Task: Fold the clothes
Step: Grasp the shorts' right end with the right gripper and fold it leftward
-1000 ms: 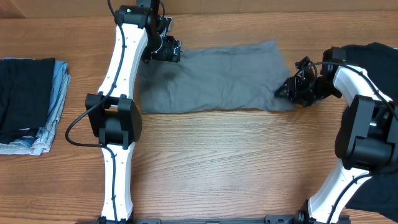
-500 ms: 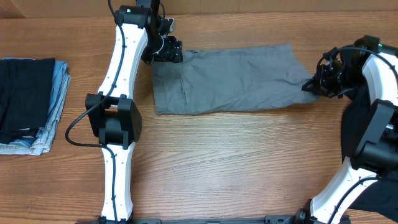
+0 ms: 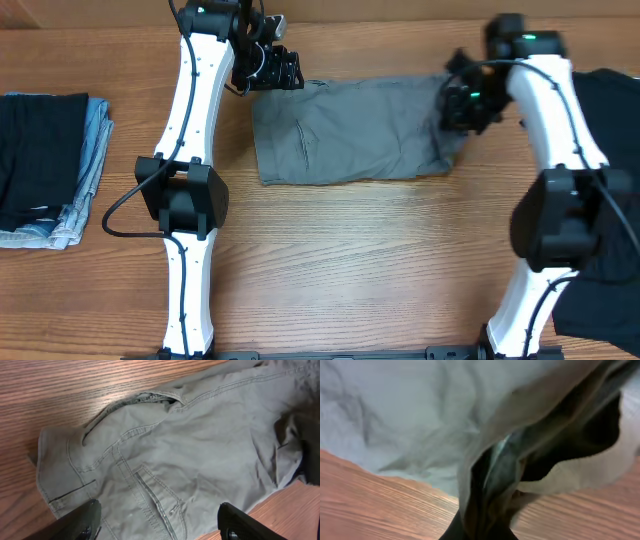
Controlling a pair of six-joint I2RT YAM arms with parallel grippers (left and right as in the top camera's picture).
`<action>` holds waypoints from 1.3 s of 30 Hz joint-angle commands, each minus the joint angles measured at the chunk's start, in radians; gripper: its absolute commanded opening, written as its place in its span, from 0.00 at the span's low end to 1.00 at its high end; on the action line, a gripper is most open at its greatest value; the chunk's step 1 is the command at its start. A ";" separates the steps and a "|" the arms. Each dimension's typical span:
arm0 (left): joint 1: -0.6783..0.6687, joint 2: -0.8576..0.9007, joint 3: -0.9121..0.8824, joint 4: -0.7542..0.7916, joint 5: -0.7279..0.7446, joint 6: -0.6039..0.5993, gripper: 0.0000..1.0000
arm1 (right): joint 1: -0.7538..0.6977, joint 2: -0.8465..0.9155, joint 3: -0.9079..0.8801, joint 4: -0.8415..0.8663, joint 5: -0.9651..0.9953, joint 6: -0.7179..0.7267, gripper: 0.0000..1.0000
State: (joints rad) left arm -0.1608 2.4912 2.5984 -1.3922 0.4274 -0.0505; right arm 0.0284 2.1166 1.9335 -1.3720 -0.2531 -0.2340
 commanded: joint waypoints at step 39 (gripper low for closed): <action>0.071 -0.003 0.031 0.002 0.011 -0.006 0.83 | 0.437 0.126 0.064 -0.142 0.034 -0.162 0.56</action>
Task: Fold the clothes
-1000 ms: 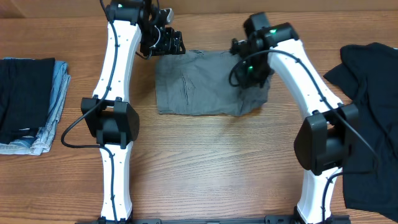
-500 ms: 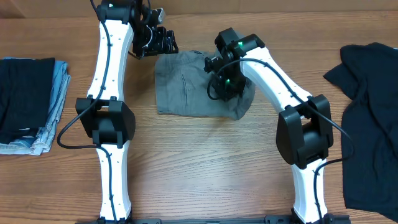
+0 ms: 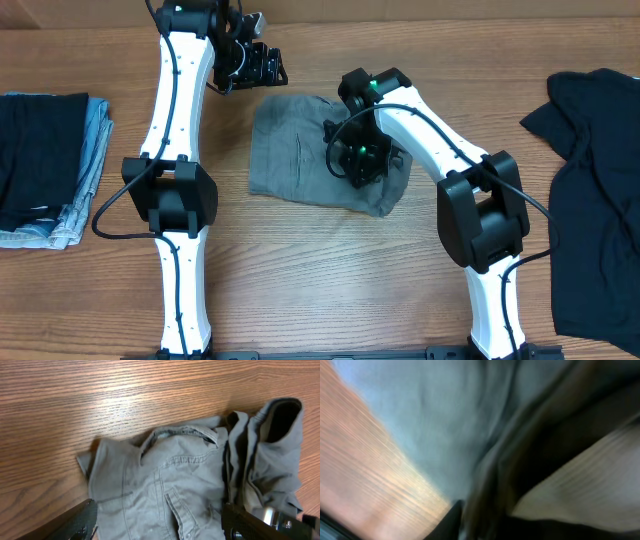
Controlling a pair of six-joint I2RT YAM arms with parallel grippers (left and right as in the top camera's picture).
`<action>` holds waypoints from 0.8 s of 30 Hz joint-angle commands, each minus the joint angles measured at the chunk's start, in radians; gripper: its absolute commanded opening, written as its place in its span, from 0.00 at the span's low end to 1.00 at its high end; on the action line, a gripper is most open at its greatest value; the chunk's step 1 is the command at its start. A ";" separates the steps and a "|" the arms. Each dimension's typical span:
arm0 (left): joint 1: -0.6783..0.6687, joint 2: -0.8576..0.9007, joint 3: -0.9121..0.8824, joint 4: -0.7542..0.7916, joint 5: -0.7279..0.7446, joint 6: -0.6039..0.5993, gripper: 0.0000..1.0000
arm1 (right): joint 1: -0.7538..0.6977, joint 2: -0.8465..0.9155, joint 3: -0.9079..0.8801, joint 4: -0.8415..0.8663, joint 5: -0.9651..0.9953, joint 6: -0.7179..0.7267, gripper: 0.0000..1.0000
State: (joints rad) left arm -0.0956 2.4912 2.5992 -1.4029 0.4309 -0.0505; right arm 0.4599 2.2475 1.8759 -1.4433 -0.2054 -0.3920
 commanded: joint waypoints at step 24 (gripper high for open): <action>0.004 -0.002 0.030 0.012 -0.022 -0.001 0.86 | -0.174 -0.006 0.161 0.422 0.152 0.362 0.88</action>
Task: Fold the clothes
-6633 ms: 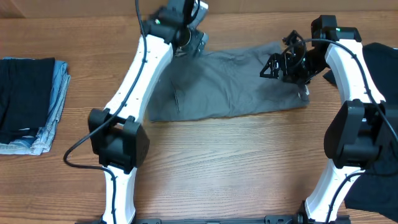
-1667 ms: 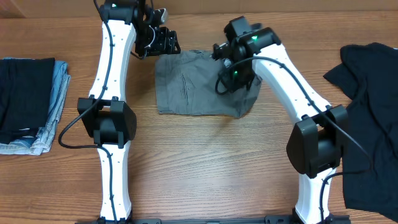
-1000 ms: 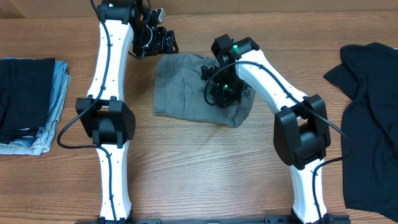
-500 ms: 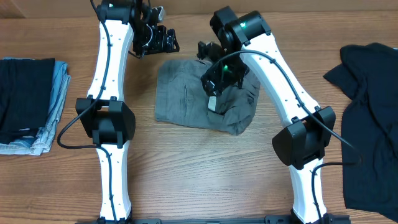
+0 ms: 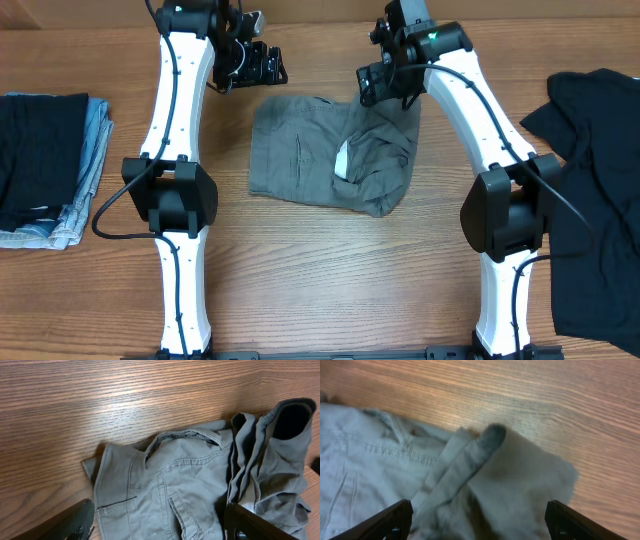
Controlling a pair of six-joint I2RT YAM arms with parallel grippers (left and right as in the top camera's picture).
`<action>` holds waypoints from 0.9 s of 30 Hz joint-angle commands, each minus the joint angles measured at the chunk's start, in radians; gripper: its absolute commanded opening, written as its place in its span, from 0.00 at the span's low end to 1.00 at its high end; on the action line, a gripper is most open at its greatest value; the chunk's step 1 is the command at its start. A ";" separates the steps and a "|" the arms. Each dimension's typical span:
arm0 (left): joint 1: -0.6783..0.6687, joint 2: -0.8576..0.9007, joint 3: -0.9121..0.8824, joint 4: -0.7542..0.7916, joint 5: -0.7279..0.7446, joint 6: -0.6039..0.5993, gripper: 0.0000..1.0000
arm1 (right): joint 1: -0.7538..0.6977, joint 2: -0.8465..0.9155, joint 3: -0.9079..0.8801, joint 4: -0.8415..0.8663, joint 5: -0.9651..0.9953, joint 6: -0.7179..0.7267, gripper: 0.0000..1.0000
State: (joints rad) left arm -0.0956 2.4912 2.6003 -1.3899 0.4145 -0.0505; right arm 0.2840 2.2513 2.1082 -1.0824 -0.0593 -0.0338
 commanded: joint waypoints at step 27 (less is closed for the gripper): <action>0.004 -0.002 0.029 0.003 -0.006 0.006 0.87 | 0.127 -0.112 -0.049 -0.001 -0.020 -0.105 0.84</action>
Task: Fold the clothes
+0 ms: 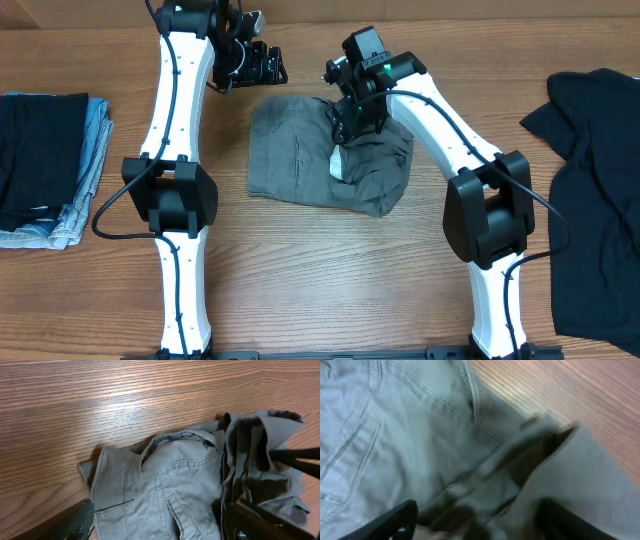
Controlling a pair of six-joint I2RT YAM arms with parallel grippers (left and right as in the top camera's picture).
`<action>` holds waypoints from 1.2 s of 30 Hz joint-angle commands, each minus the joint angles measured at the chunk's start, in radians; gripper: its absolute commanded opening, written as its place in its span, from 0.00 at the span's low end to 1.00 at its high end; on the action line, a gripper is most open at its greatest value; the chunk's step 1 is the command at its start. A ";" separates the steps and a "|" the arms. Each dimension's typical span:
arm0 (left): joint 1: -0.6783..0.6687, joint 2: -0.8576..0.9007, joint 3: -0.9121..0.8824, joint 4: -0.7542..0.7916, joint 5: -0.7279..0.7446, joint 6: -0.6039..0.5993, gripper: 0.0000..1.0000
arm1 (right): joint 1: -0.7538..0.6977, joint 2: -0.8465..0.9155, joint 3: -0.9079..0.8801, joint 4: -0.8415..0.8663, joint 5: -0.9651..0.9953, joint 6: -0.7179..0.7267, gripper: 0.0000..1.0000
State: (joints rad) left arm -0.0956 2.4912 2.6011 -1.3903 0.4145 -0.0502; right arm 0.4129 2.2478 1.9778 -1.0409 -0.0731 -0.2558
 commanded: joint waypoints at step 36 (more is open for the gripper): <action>0.004 -0.002 0.028 0.002 -0.006 0.021 0.88 | 0.188 -0.168 -0.389 -0.205 0.158 0.274 0.17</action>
State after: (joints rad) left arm -0.0956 2.4912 2.6011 -1.3911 0.4145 -0.0494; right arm 0.5919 2.0872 1.5894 -1.2442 0.1303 0.0372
